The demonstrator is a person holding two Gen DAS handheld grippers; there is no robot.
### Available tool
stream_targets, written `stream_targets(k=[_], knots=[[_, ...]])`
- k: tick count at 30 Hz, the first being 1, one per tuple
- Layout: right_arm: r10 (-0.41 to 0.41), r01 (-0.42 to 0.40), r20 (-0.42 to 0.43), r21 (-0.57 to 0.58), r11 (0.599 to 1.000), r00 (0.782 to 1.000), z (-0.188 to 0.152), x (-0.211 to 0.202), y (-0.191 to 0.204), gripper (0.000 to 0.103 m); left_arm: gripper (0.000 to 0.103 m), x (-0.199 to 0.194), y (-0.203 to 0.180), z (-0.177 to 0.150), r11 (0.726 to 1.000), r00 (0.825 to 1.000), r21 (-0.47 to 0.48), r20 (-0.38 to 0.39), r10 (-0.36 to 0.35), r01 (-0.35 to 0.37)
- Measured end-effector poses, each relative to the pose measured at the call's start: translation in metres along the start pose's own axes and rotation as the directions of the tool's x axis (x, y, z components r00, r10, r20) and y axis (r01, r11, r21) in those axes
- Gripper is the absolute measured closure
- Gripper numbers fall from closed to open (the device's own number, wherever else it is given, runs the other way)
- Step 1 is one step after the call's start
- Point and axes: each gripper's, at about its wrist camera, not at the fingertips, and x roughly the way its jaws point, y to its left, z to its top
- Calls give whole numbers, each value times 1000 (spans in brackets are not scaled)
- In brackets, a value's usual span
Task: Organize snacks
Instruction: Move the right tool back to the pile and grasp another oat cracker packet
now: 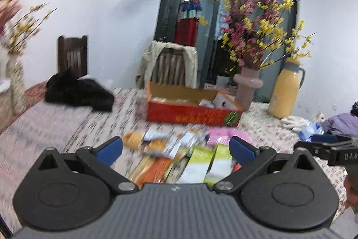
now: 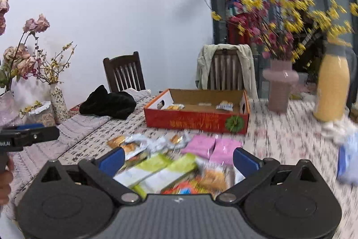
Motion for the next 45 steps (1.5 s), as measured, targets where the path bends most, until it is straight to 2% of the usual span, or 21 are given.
stream_targets(k=[4, 7, 10, 14, 23, 31, 34, 38, 41, 45], knots=[[-21, 21, 17, -9, 1000, 1000, -48, -6, 11, 0, 0, -3, 12, -36, 999, 998, 8, -52, 45, -45], [-85, 85, -3, -63, 994, 996, -80, 1, 23, 0, 0, 0, 23, -56, 997, 990, -29, -127, 65, -69], [-105, 99, -46, -125, 987, 993, -97, 4, 33, 0, 0, 2, 26, -67, 997, 984, -31, -163, 66, -72], [-89, 80, -98, -95, 992, 991, -103, 9, 31, 0, 0, 3, 27, -70, 998, 987, -27, -151, 59, -64], [-93, 85, -108, -73, 994, 990, -99, 22, 26, 0, 0, 31, 24, -73, 999, 978, -21, -202, 42, -47], [-86, 83, -73, -46, 995, 994, -75, 36, 13, 0, 0, 60, 25, -63, 1000, 977, -15, -213, 23, -27], [-91, 88, -88, -35, 995, 992, -67, 47, 3, 1, 0, 71, 24, -53, 1000, 979, -4, -204, 13, -14], [-62, 67, -133, 38, 997, 989, -49, 64, -20, 3, 0, 91, 23, -37, 1000, 981, 18, -192, 16, -13], [-48, 65, -179, 87, 994, 983, -35, 83, -36, 12, 0, 110, 21, -26, 999, 979, 40, -200, 32, -25], [-1, 18, -200, 83, 996, 980, -18, 105, -49, 13, 0, 141, 21, -12, 998, 972, 54, -231, 49, -37]])
